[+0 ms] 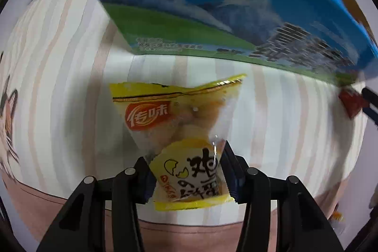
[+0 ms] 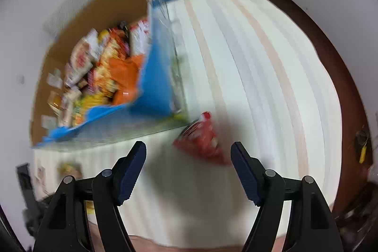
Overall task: Organize snacks
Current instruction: 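Grasp the yellow egg-cake bag with left tool while right grasps red snack packet, then carry both packs into the box and open both tools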
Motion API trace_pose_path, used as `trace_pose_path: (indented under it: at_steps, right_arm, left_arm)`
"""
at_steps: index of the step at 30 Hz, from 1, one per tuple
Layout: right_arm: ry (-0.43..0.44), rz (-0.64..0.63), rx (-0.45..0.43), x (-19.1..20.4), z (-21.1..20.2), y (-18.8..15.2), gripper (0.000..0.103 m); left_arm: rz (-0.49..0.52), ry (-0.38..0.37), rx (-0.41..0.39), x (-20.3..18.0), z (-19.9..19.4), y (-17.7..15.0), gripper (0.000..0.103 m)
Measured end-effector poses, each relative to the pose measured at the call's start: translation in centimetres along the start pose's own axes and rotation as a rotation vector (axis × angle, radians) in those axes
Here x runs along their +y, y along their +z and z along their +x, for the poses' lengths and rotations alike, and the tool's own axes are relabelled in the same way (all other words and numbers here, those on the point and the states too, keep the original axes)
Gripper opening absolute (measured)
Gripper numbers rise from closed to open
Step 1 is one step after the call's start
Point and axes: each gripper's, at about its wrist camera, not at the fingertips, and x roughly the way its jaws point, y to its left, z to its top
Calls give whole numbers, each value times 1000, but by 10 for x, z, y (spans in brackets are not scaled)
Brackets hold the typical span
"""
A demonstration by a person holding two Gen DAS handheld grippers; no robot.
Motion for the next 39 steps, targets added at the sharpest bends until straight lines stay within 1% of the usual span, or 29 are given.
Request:
trace_pose_path:
  at_steps: [1,2,3,4,5,7,9,12,15,18,20,22,25,27,29,30,32,34,35,36,39]
  right_arm:
    - [8,2,15,-4,7,3,76]
    - [13,10,23,-8,15,3,66]
    - [7,5,34,-10,24,3,49]
    - [3,17,23,-12,26,1,48]
    - [9,26,6,-13,25,-1,48]
    - [25,20,-5,-10,21,-7,48]
    - [65,22,-8,-7,13,-19,47]
    - [123,0,5,4,0,-43,47]
    - [168,-34,41,21,-6,-83,47]
    - [207,-48,104,34,0,-129,47]
    - [207,-58,140,37,7,-159,47]
    - [208,-51,166,36,17,-180,47]
    - [233,-1,191,33,29,-191,48]
    - [237,17,191,31,32,-196,54]
    - [235,12,197,33,33,-196,60]
    - [228,7,197,31,32,-197,60]
    - [199,-26,196,37,34,-198,60]
    - [151,-78,191,53,39,-199,57]
    - [111,-107,182,57,38,-201,49]
    - [95,-130,175,60,37,-203,47]
    - [100,-140,159,66,32,-207,44]
  left_arm:
    - [-12,-2,4,2,2,1,46]
    - [-19,-5,6,5,5,1,46]
    - [-26,-8,6,6,7,4,46]
    - [-36,-12,3,8,7,3,46]
    - [-42,-14,0,12,7,4,45]
    - [-32,-5,-17,11,1,1,39]
    - [-11,-1,-25,6,-6,-6,37]
    - [59,-5,12,-7,-4,-32,37]
    - [125,-9,62,-18,-2,-68,37]
    - [172,-6,110,-20,3,-98,37]
    - [186,-17,151,-17,13,-108,38]
    - [190,-26,176,-15,21,-112,39]
    - [161,-29,179,-10,25,-110,39]
    - [147,-27,177,-4,28,-105,39]
    - [140,-22,166,13,26,-107,39]
    - [145,-17,162,-3,34,-106,39]
    - [150,-5,154,-4,33,-108,39]
    - [151,7,149,-8,28,-109,38]
    - [150,14,145,-12,24,-109,37]
    - [147,18,140,-15,23,-110,37]
    - [141,19,126,-18,16,-115,36]
